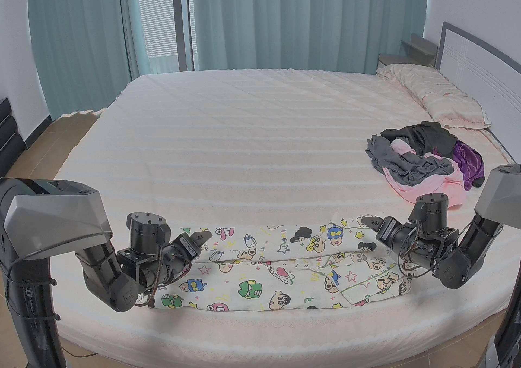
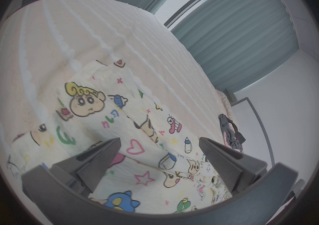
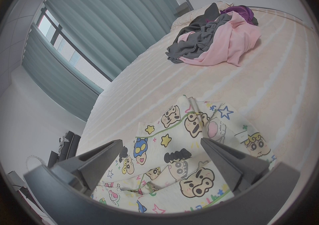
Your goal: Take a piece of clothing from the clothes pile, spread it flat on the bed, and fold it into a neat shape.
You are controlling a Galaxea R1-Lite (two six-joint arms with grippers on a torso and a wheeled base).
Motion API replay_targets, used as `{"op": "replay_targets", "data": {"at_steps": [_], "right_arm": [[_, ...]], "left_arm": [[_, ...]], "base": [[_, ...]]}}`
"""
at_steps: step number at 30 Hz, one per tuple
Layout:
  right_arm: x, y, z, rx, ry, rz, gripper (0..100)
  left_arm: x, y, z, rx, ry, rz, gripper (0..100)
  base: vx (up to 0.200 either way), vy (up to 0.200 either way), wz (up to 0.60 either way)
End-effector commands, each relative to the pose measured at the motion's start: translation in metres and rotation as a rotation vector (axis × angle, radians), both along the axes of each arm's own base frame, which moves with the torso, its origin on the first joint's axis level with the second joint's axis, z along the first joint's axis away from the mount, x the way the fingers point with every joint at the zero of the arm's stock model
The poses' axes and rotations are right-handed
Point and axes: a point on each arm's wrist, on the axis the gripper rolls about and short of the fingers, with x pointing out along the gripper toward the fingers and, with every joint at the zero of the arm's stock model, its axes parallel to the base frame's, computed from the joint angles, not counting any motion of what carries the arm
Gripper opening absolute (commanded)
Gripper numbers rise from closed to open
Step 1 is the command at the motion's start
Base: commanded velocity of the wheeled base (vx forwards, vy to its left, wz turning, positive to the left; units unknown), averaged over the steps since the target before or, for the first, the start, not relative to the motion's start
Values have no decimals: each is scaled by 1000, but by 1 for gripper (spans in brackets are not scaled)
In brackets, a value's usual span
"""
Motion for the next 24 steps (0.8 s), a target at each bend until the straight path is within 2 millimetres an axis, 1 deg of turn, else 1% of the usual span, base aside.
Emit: {"op": "replay_targets", "data": {"at_steps": [1, 6, 7, 8, 11, 14, 15, 16, 17, 21, 24], "right_arm": [[0, 0, -1, -1, 3, 1, 100], [0, 0, -1, -1, 4, 0, 100], [0, 0, -1, -1, 4, 0, 100], [-1, 0, -1, -1, 4, 0, 100], [-3, -1, 0, -3, 4, -1, 100], [-5, -3, 2, -4, 4, -3, 100], [-7, -4, 3, -6, 3, -4, 100], [-7, -4, 3, -6, 5, -5, 100], [-10, -5, 5, -8, 3, -6, 100], [-22, -10, 14, -10, -1, -7, 100], [-33, -14, 13, -25, 22, -6, 100]], "left_arm": [[-3, 20, 1, 28, -3, 38, 100], [-5, 40, 2, 53, -9, 75, 100], [-5, 40, 2, 53, -9, 75, 100], [-5, 54, 5, 65, -21, 100, 100], [-5, 75, 13, 66, -43, 135, 100], [-8, 96, 30, 38, -81, 142, 100], [-8, 102, 36, 27, -100, 129, 100], [-9, 105, 38, 25, -104, 124, 100], [-10, 113, 43, 26, -116, 91, 100], [-18, 139, 47, 143, -78, -50, 100], [-20, 143, 49, 182, -10, -151, 100]], "base": [[0, 0, 0], [0, 0, 0], [0, 0, 0], [0, 0, 0], [0, 0, 0], [0, 0, 0], [0, 0, 0], [0, 0, 0], [0, 0, 0], [0, 0, 0], [0, 0, 0]]}}
